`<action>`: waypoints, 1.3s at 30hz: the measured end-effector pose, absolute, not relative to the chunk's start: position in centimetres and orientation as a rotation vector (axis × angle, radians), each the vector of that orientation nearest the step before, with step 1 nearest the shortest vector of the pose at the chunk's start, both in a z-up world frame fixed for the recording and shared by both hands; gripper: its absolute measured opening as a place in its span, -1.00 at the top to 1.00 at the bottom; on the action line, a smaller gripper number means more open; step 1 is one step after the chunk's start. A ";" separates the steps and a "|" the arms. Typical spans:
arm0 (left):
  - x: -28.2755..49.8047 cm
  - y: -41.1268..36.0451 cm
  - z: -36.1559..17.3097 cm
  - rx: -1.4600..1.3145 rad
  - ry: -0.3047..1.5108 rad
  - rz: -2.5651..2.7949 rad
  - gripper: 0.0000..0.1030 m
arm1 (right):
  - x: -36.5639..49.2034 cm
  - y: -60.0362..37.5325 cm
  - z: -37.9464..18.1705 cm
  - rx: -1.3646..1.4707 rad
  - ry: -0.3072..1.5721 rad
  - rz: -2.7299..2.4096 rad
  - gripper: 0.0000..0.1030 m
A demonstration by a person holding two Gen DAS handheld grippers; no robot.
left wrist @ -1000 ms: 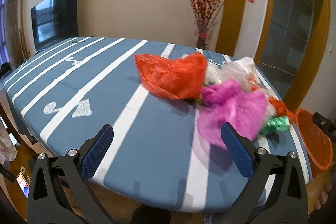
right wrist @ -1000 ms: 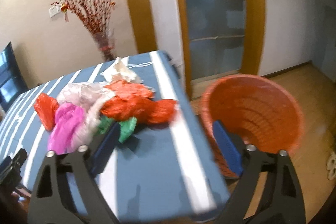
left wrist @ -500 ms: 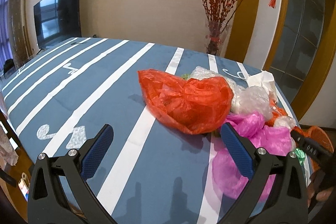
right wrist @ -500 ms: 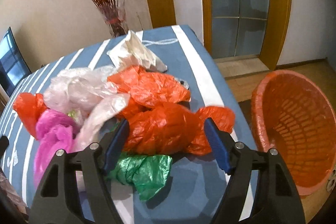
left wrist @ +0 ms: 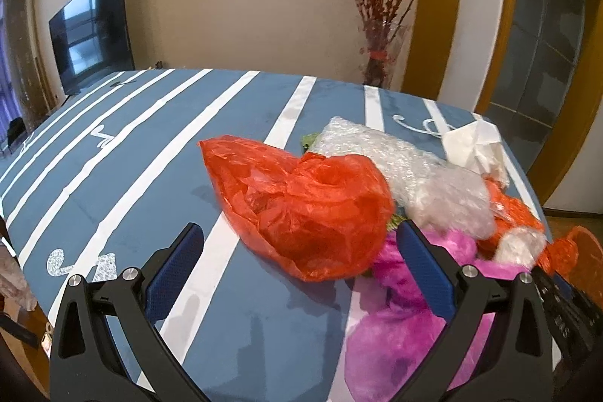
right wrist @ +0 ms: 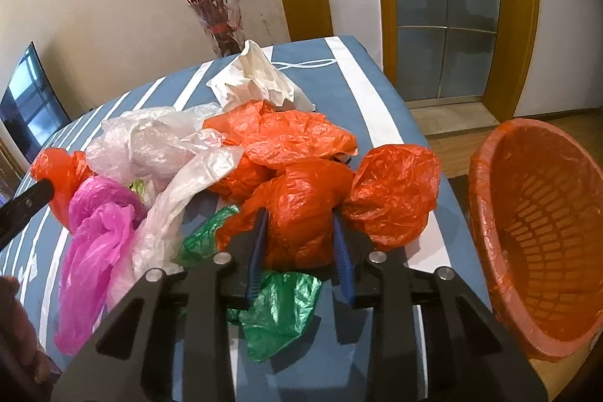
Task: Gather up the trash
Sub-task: 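Grasp the red bag with the right tool while the left tool grasps the orange-red bag, then carry both red bags to the orange wastebasket and open both tools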
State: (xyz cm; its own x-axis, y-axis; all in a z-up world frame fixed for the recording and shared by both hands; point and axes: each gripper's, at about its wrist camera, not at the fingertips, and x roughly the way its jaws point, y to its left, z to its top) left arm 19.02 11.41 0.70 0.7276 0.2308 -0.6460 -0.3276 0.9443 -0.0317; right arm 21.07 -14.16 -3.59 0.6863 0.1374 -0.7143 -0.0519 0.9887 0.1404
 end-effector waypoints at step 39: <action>19.0 13.1 1.7 -0.160 0.703 0.124 0.95 | 18.6 -16.1 -0.4 0.129 0.726 0.102 0.47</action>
State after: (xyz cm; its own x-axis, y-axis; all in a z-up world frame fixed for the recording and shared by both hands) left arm 19.01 13.11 1.69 0.7563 0.0599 -0.6515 -0.1674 0.9804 -0.1042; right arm 18.58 -16.09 -0.45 0.7433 0.1376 -0.6547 -0.0485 0.9871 0.1524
